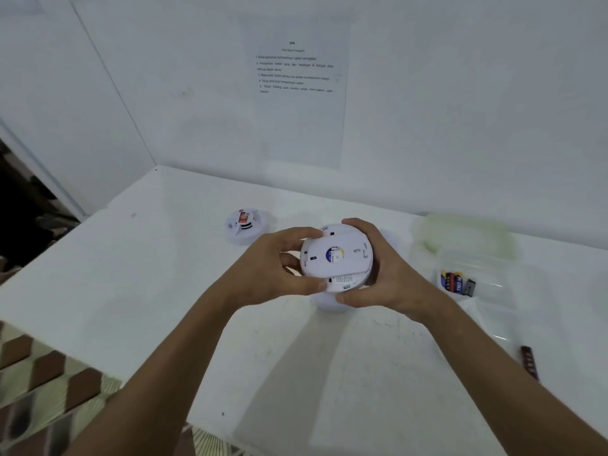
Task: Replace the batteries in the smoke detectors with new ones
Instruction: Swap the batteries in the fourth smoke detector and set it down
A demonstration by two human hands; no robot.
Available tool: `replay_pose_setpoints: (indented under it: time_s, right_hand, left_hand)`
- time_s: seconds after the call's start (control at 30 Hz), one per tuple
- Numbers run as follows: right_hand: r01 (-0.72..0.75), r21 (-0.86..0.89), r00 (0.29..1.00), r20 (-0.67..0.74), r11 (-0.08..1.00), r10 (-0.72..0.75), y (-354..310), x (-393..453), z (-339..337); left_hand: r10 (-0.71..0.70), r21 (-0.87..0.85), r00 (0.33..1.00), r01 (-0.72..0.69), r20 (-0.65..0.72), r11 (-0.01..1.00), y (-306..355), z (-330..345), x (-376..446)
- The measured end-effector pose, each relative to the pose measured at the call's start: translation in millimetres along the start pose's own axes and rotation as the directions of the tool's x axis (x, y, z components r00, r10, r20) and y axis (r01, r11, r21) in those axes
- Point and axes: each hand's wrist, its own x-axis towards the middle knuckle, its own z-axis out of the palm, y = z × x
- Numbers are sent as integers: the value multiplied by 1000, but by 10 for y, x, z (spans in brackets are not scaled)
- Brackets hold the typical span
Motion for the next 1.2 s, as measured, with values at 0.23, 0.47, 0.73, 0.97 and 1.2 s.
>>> replay_pose_setpoints:
  time_s: [0.23,0.47,0.73,0.97,1.2]
  right_hand:
    - [8,-130,999,47,991,-2,15,-241,-54]
    - [62,-144,998,10,988,-61,9,-265,-55]
    - [103,-168,993,-41,980,-112,12,-176,82]
    - [98,-200,995,26,975,-95,30,-110,119]
    - [66,-181,995,83,981,-51,49,-73,118]
  left_hand:
    - [5,144,997,-16,73,989,97,96,-44]
    - [22,250,1000,-24,11,968,217,157,-91]
    - [68,350,994,-34,-86,936,184,173,-167]
    - [92,407,992,-52,-81,912,89,142,-178]
    - [146,503,989,-112,-29,857,24,68,-144]
